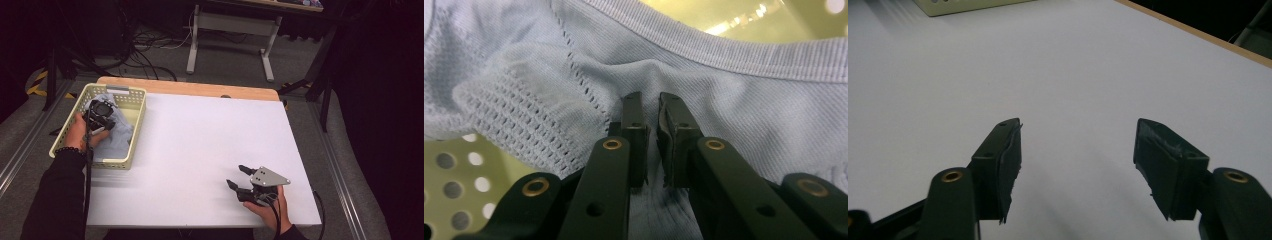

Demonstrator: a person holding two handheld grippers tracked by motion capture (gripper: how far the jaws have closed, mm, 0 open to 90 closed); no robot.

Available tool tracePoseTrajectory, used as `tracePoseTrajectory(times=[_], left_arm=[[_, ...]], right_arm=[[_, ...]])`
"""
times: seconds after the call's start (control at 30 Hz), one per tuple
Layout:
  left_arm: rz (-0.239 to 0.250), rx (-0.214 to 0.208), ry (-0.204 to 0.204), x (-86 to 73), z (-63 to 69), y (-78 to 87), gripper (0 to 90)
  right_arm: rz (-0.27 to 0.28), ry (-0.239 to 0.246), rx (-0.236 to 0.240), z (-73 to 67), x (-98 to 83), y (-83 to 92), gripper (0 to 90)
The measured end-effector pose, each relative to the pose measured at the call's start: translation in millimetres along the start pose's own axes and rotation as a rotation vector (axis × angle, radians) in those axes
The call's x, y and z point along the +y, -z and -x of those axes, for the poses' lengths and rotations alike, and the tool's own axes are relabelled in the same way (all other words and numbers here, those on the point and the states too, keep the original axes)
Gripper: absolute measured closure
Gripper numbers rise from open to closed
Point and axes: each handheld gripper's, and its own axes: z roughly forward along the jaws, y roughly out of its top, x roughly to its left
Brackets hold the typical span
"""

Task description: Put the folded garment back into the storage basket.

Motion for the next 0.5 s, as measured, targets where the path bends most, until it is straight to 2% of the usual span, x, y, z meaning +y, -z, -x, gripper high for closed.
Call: tracePoseTrajectory(times=[0.17, 0.2, 0.3, 0.5], left_arm=[[0.022, 0.009, 0.012, 0.7, 1.5, 7.7, 83.2], [0.030, 0.013, 0.005, 0.7, 0.4, 10.1, 83.4], [0.065, 0.010, 0.035, -0.6, -0.1, 15.9, 84.0], [0.132, 0.016, 0.046, -2.3, 1.2, 27.9, 84.3]], right_arm=[[-0.002, -0.002, -0.008, 0.5, -0.5, -0.8, 36.5], [-0.005, -0.003, -0.007, 0.2, -0.9, -1.4, 36.4], [-0.010, 0.004, -0.012, -1.0, -1.8, -2.7, 36.1], [-0.006, 0.024, -0.030, -2.5, -2.6, -2.4, 35.2]])
